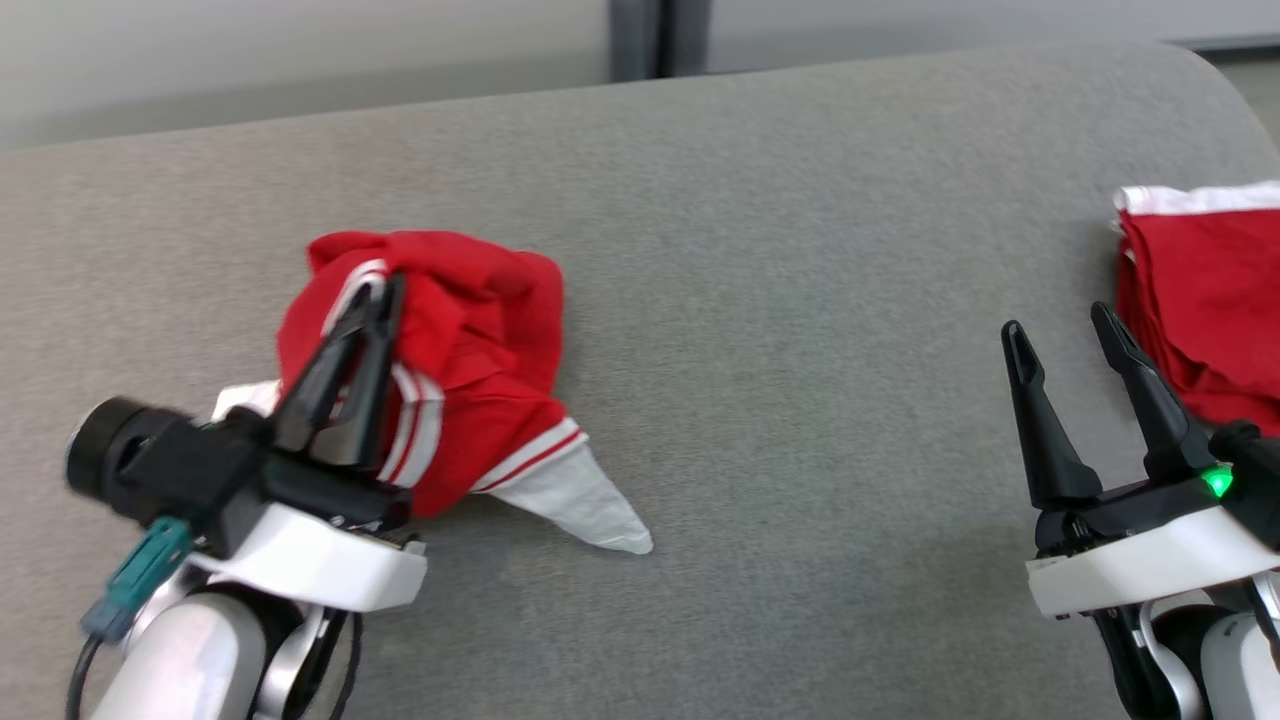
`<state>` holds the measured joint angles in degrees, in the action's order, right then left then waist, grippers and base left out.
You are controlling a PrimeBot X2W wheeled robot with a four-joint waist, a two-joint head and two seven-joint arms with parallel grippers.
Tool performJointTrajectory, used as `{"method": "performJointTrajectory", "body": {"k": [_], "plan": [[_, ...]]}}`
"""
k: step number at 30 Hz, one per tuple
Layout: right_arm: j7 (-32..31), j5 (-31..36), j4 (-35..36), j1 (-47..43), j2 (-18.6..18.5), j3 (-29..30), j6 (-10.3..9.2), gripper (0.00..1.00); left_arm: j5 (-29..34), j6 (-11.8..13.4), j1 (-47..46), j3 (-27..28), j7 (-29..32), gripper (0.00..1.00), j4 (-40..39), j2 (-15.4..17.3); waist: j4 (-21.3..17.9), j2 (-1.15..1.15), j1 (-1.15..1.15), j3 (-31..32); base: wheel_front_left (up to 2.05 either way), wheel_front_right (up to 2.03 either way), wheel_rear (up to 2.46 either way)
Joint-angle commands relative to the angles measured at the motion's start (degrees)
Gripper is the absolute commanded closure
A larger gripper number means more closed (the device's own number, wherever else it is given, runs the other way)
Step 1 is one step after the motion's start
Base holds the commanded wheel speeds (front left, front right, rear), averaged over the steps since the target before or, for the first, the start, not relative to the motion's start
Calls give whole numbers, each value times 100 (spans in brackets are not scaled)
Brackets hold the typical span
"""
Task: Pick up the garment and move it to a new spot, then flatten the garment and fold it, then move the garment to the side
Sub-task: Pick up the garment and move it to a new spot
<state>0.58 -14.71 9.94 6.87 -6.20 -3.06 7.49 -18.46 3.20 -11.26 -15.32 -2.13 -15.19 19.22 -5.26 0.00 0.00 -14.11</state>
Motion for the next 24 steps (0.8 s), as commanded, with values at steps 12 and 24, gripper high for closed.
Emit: {"method": "performJointTrajectory", "body": {"k": [12, 24], "plan": [[487, -238, -347, 279, 195, -127, 2, 0, 346, -574, -1293, -1137, 445, 100, 1025, -484, -1262, 0, 0, -1004, 0, 0, 0], [839, -395, -729, 469, 296, -255, 2, 0, 213, -901, -1815, -1834, 412, 100, 2496, -943, -1535, 0, 0, -1334, 0, 0, 0]]}}
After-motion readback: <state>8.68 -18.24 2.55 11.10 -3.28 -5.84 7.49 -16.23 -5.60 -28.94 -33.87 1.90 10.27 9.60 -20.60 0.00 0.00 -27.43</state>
